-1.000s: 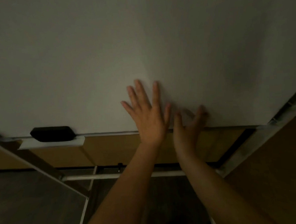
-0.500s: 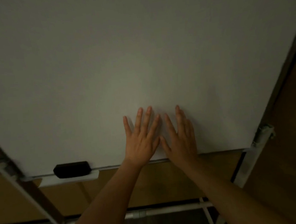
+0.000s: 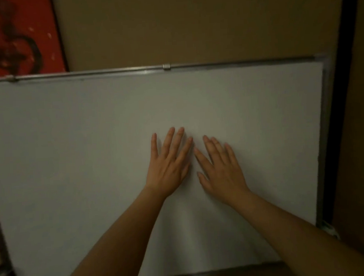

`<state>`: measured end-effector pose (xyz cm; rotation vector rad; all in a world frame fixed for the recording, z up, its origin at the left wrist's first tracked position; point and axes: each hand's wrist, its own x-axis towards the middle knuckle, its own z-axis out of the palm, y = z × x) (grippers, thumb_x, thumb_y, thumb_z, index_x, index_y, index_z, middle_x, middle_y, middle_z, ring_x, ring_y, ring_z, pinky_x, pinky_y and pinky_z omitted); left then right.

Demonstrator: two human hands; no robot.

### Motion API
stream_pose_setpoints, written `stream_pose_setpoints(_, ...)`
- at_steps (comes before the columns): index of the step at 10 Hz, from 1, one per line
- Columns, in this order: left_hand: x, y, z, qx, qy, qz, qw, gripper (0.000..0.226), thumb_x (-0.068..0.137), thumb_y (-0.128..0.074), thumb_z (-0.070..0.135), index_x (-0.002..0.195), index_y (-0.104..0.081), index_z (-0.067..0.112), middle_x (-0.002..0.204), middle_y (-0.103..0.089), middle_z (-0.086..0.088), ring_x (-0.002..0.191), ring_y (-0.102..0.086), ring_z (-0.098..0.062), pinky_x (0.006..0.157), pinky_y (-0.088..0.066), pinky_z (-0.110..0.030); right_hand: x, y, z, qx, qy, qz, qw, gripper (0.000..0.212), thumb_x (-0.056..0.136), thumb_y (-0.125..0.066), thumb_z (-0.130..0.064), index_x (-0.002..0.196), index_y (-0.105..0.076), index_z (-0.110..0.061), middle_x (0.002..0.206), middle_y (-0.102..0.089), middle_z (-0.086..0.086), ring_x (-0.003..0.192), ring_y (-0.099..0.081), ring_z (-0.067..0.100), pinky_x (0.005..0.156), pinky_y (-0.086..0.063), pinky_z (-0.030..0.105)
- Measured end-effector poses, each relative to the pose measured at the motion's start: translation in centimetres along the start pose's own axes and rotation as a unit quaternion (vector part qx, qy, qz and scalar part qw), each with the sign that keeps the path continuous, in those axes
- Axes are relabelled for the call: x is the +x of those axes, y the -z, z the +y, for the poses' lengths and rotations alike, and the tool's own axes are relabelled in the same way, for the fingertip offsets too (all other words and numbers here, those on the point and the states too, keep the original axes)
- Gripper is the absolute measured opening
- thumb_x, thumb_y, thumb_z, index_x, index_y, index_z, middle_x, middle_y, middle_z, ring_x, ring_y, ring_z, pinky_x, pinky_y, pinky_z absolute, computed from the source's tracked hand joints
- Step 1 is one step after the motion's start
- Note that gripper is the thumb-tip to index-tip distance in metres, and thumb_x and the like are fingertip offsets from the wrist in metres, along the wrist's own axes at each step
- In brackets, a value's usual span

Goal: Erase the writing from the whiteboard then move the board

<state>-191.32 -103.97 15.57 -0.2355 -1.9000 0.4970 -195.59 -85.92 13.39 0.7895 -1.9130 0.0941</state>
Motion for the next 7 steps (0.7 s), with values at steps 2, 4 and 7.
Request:
stream_pose_setpoints(2,9.1,0.2,-2.2,0.021,0.035,0.065,0.997,0.063,0.093,-0.045,0.040,0.148,-0.032,0.011,0.153,-0.031,-0.021,0.142,-0.018,-0.036,0.111,-0.012,-0.062,6.8,1.8,3.3,-0.013,0.018,0.073,0.997,0.055,0.087,-0.040,-0.041,0.136,-0.042,-0.015,0.144,-0.043,0.020,0.132,-0.040,0.036,0.108,-0.028,0.051)
stream_pose_setpoints(4,12.9,-0.2,-2.7,0.044,0.090,0.095,0.990,0.061,0.095,-0.036,0.038,0.148,-0.028,0.011,0.153,-0.032,-0.020,0.142,-0.019,-0.033,0.110,-0.012,-0.062,11.3,3.6,4.6,0.010,0.009,0.092,0.996,0.054,0.088,-0.038,-0.041,0.134,-0.045,-0.014,0.142,-0.046,0.018,0.129,-0.045,0.035,0.107,-0.036,0.050)
stream_pose_setpoints(7,13.8,-0.6,-3.5,0.028,0.136,0.077,0.987,0.067,0.098,-0.021,0.056,0.151,-0.031,0.017,0.158,-0.022,-0.017,0.146,-0.014,-0.032,0.110,-0.009,-0.068,12.8,12.2,4.9,0.250,-0.096,0.299,0.916,0.045,0.087,-0.047,-0.035,0.121,-0.056,-0.008,0.126,-0.055,0.012,0.116,-0.051,0.028,0.096,-0.040,0.039)
